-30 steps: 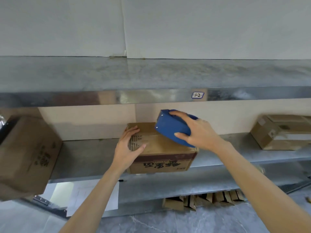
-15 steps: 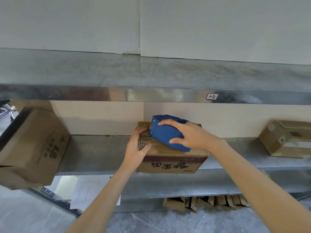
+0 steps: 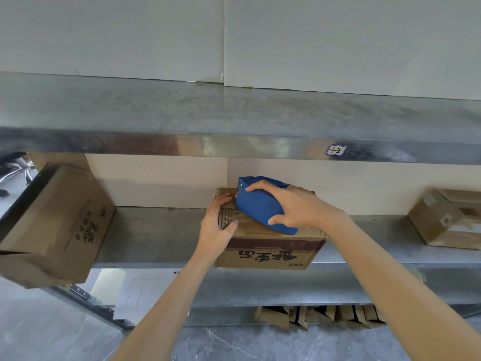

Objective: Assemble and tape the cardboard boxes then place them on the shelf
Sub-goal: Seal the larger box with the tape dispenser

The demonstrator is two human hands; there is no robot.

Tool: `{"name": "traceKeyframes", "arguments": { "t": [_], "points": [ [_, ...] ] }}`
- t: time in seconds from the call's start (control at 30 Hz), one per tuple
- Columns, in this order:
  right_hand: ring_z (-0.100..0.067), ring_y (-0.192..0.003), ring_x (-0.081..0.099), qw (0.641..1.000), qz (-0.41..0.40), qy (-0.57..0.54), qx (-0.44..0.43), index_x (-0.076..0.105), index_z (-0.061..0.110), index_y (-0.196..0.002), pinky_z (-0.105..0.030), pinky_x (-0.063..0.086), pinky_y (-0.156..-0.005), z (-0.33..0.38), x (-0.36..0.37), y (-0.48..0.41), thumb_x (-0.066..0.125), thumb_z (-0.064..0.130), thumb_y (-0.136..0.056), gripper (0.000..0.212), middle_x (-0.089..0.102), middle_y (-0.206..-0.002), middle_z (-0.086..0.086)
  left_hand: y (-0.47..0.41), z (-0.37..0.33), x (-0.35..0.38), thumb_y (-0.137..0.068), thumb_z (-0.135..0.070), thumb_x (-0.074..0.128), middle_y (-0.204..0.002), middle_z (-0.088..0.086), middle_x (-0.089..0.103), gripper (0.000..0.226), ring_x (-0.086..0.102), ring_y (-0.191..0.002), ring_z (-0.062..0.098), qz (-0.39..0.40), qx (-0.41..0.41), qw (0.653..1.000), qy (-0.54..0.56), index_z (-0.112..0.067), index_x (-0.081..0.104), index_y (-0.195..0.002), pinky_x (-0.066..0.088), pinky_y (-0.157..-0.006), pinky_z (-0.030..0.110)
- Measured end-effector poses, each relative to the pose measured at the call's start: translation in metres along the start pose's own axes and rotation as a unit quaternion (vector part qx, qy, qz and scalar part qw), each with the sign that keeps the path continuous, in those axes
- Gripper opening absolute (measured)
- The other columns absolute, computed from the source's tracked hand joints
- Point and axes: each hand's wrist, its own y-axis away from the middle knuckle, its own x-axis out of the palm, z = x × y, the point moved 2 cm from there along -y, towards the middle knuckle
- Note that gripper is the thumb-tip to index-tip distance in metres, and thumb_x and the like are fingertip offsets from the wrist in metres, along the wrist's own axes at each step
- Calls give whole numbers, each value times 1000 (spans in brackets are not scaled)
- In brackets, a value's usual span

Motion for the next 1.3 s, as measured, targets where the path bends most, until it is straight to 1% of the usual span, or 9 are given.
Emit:
{"name": "traceKeyframes", "arguments": {
  "t": [0.07,0.27,0.43,0.6,0.77,0.87,1.07,1.17,1.3],
  "points": [
    [-1,-66,42,1000,1,-8,-3,23,49,-141,-24,32,-52,1,2,-1,71,28,-85,77,58,-95,-1,-1,0,-1,-83,4,68,-133,-2,56,51,50,-125,9,0,-1,1000,3,-14,55,-128,39,-109,25],
    [-7,-41,38,995,-98,-10,5,29,48,-142,-21,25,-43,2,10,10,61,33,-93,61,41,-52,9,0,0,-2,-83,4,70,-134,-3,55,53,49,-127,10,11,2,1000,14,-18,54,-128,38,-111,27],
    [-2,-41,33,985,-171,-15,32,42,46,-141,-14,24,-43,3,10,14,64,48,-89,57,31,-51,19,-2,0,-8,-83,-2,74,-136,-3,55,48,45,-134,13,29,-11,999,17,-17,58,-126,36,-114,35],
    [-10,-35,36,982,-181,-46,0,45,51,-137,-21,41,-43,5,2,23,68,45,-85,57,29,-42,16,-10,-7,-21,-80,-11,80,-133,-5,59,42,34,-140,12,47,37,995,-76,-11,65,-120,22,-120,31],
    [-13,-45,44,986,-157,-34,-34,37,55,-140,-19,38,-46,7,-7,30,65,53,-87,61,46,-50,8,-20,-22,-38,-86,-13,73,-122,-13,65,32,53,-122,6,42,36,996,-69,-24,67,-115,38,-105,22],
    [-12,-48,45,984,-164,-33,-57,39,54,-140,-16,33,-46,10,-12,34,66,54,-86,61,36,-44,8,-26,-34,-45,-90,-11,68,-121,-11,68,30,56,-117,1,56,27,996,-58,-20,68,-118,38,-99,10],
    [-18,-45,36,980,-170,-21,-98,34,57,-140,-17,28,-42,17,-14,46,56,55,-86,58,30,-43,2,-26,-56,-48,-91,5,54,-121,-7,69,41,60,-116,5,137,22,990,-16,-14,66,-124,45,-101,23],
    [-19,-45,39,980,-161,-9,-116,32,59,-141,-21,34,-42,19,-14,50,56,55,-88,59,42,-47,2,-24,-60,-48,-92,11,47,-129,-2,65,48,58,-122,6,177,12,984,22,-11,60,-132,45,-103,22],
    [-16,-40,31,979,-167,-8,-117,38,54,-141,-26,37,-41,20,-14,53,65,50,-87,60,31,-44,5,-22,-64,-46,-94,13,47,-123,-3,67,44,61,-116,5,201,13,978,54,-16,63,-122,46,-97,18]
  ]
}}
